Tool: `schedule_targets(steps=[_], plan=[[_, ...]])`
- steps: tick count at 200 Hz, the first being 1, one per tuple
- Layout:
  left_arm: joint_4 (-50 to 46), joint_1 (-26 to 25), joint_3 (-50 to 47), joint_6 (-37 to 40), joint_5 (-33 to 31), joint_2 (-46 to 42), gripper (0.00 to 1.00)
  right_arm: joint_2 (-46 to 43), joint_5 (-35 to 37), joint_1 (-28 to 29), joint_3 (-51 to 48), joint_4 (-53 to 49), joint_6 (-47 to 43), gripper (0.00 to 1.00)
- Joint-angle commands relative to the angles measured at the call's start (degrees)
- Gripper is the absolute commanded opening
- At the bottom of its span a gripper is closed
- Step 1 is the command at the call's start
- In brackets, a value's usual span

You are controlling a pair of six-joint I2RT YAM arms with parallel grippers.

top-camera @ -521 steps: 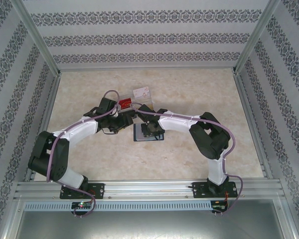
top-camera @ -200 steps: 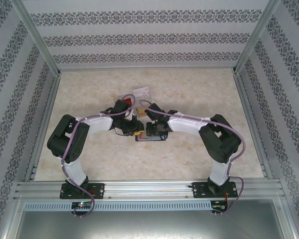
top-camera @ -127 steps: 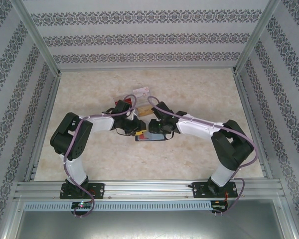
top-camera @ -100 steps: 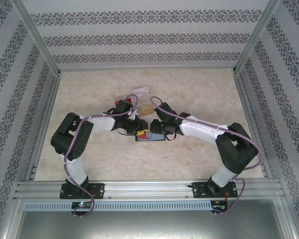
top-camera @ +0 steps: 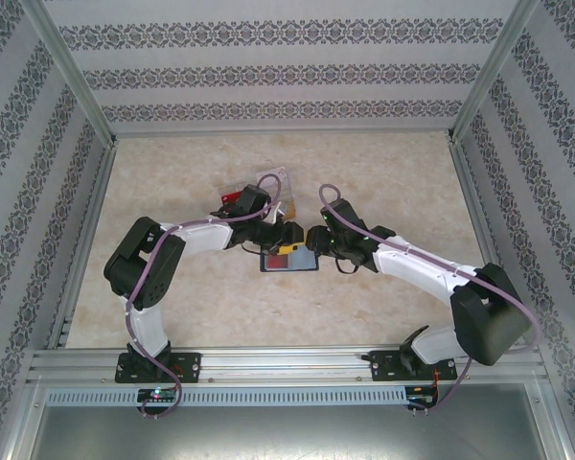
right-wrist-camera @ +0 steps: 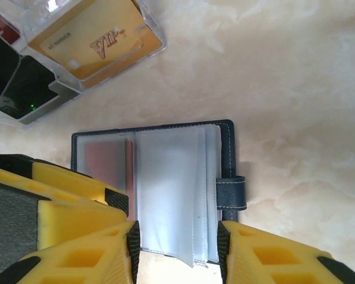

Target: Take the credit cards out of the card holder

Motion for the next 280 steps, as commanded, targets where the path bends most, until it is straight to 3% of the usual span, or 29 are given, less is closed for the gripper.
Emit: schedule_targets(steps=[1,21,49,69,117,226,280], plan=[[1.3,-0.3,1.2,0.2,1.3,-0.9,0.49,-0.9,0.5,-0.4,-0.8,1.8,0.0,0.42],[0.6,1.4,0.0,0.8,0.5,-3.7,0.5,0.3,-2.4,-0.2,-0.1,3.1,-0.7,0.42],[-7.3,4.5,-2.1,4.3,-6.7,-8.4,0.48,4.5,-5.8,1.0,3.2,2.9,-2.2,0.4],[-11.1,6.9,-4.2,5.4,-11.1,-10.5,0.45,8.7,-5.9,2.9,6.7,1.0,-3.1,0.39],[-13.4,11.0,-8.9,5.4,-14.4,-13.5,0.48,18.9,-3.1,6.0,14.5,-6.4,-3.6,0.41],[-10.9,11.3,-9.8,5.4,-9.4,-12.1,0.51,29.9,4.8,10.0,23.2,-18.7,-6.9,0.4],[-9.9,9.9,-9.1,5.4,-6.6,-9.9,0.39,32.0,6.9,10.1,23.3,-20.2,-6.7,0.32]])
